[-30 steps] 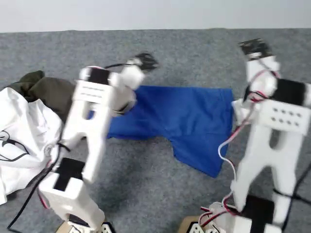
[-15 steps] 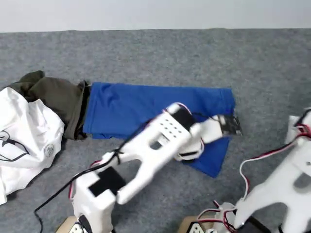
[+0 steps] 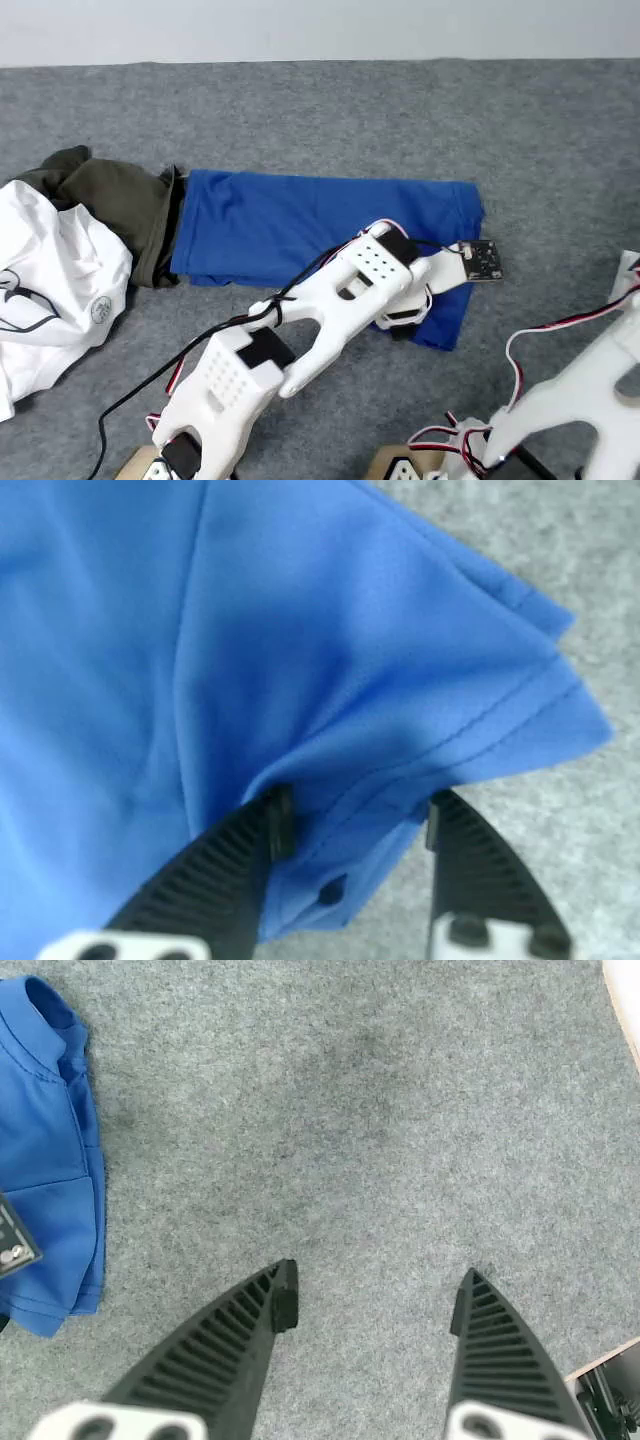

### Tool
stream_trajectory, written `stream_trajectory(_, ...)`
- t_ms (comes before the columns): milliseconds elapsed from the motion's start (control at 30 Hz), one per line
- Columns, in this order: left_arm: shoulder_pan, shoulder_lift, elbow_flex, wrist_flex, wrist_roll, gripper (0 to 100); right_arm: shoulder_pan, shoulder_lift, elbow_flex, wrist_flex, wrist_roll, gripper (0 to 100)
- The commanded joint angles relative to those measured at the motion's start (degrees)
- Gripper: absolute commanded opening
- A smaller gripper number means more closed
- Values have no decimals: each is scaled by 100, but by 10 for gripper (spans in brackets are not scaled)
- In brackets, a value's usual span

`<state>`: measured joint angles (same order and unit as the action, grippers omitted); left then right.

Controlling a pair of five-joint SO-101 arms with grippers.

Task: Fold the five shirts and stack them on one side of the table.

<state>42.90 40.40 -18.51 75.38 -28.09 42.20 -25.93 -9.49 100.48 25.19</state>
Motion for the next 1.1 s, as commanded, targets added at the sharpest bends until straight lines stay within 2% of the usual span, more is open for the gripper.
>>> stream_trajectory(0,-88,378,-945,457,53,184,48,-171,-281,233,-44,255)
stream_trajectory(200,-44,1152,-2290,1231,9,12,48,-180,-281,233,-44,255)
stream_trajectory(500,-105,1319,-3987,2022,9,5,48,-180,-281,233,-44,255)
stream_trajectory(933,-826,1354,-4198,870,-62,6,48,-180,-281,233,-53,255)
stream_trajectory(1067,-1002,1626,-4242,835,-62,79,48,-180,-281,233,-53,255)
